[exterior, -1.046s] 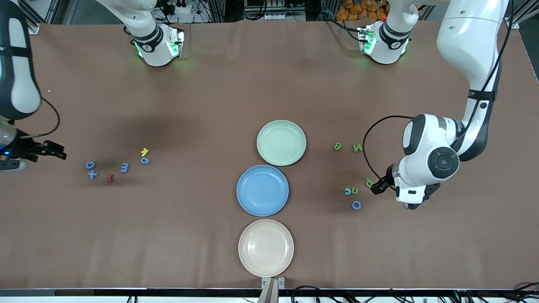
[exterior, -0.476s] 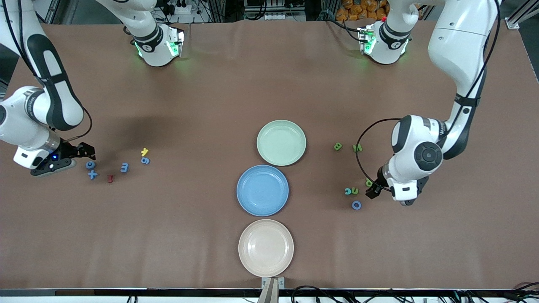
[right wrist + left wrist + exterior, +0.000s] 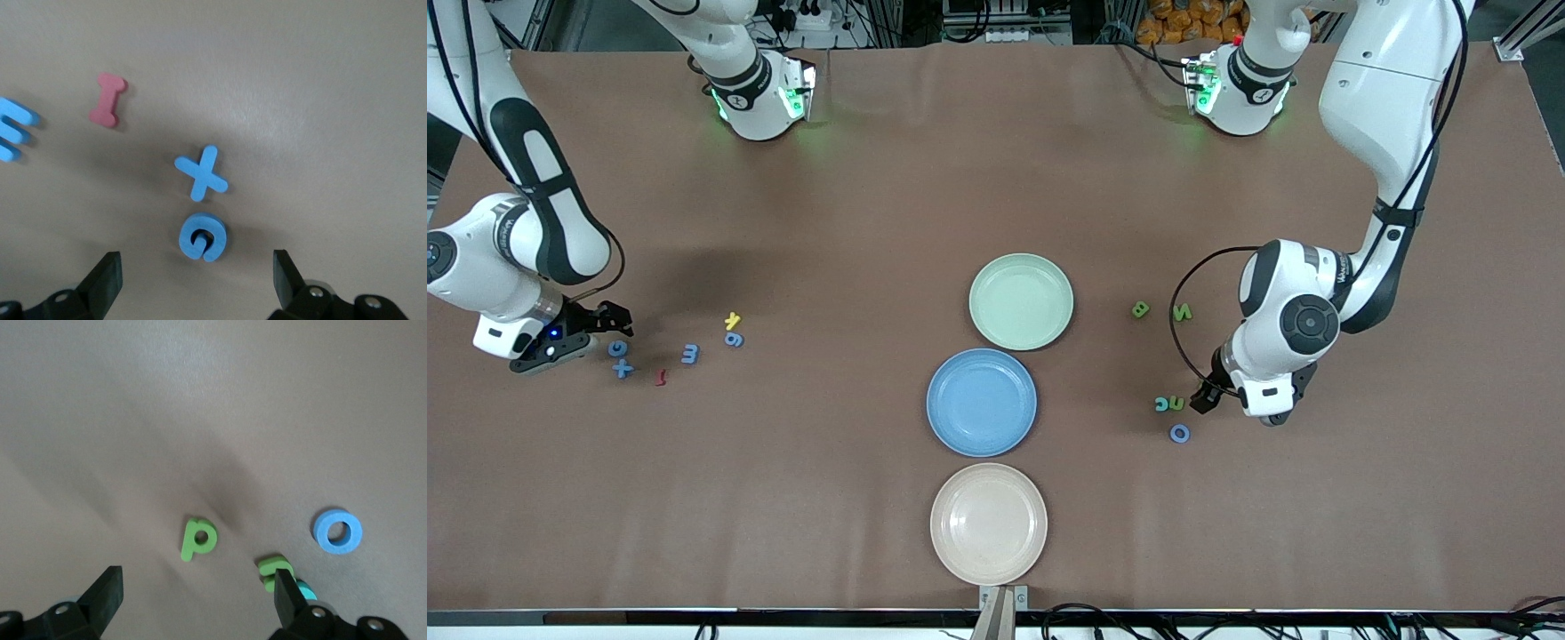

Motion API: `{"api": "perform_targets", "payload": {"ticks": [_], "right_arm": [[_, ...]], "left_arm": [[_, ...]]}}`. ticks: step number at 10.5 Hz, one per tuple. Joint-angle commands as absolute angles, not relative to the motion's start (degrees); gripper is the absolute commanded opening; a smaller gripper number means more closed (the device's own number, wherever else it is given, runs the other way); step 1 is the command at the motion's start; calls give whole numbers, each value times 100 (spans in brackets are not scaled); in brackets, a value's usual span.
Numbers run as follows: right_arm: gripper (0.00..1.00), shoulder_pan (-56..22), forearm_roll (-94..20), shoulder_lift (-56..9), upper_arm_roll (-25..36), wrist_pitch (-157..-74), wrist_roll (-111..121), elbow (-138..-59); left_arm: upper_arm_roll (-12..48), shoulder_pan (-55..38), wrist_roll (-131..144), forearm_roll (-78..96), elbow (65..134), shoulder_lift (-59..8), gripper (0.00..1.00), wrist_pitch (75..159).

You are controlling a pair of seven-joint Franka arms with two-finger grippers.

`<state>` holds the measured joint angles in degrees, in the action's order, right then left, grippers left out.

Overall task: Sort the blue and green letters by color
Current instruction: 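Grasp the blue 6 with the right gripper while the left gripper grasps green p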

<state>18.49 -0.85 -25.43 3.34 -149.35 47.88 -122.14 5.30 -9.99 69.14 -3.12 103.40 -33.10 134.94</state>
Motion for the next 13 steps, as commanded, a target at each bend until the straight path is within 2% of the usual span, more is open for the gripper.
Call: {"api": "perform_targets", "payload": {"ticks": [1,3,5,6,7,11,12,13], "right_arm": [[100,1995,-105,-2847,229,-15230,4992,-12173],[100,1995,-114,-2979,229,-15407,4983,-12182],[42,1986,-88,-2979,229,-15398,5018,-12182],[21,1978,-88,-2971,229,-15398,5027,-12182],[6,1986,-97,-2962,229,-15390,5010,-12182],[5,2013,-114,-2857,211,-15311,4817,-12120],[5,2013,-114,-2735,185,-15163,4625,-12077],[5,2021,-114,-2585,80,-14656,4292,-11893]], "left_arm": [[501,-993,7137,-615,10406,-3410,100,13815],[501,-976,7215,-606,10406,-3507,100,13974],[492,-984,7304,-615,10397,-3603,100,14106],[492,-976,7304,-615,10397,-3647,100,14185],[483,-958,7304,-615,10389,-3700,100,14264],[483,-976,7295,-615,10371,-3761,100,14282],[483,-984,7295,-624,10362,-3770,100,14282],[492,-984,7295,-624,10371,-3771,100,14282]]}}
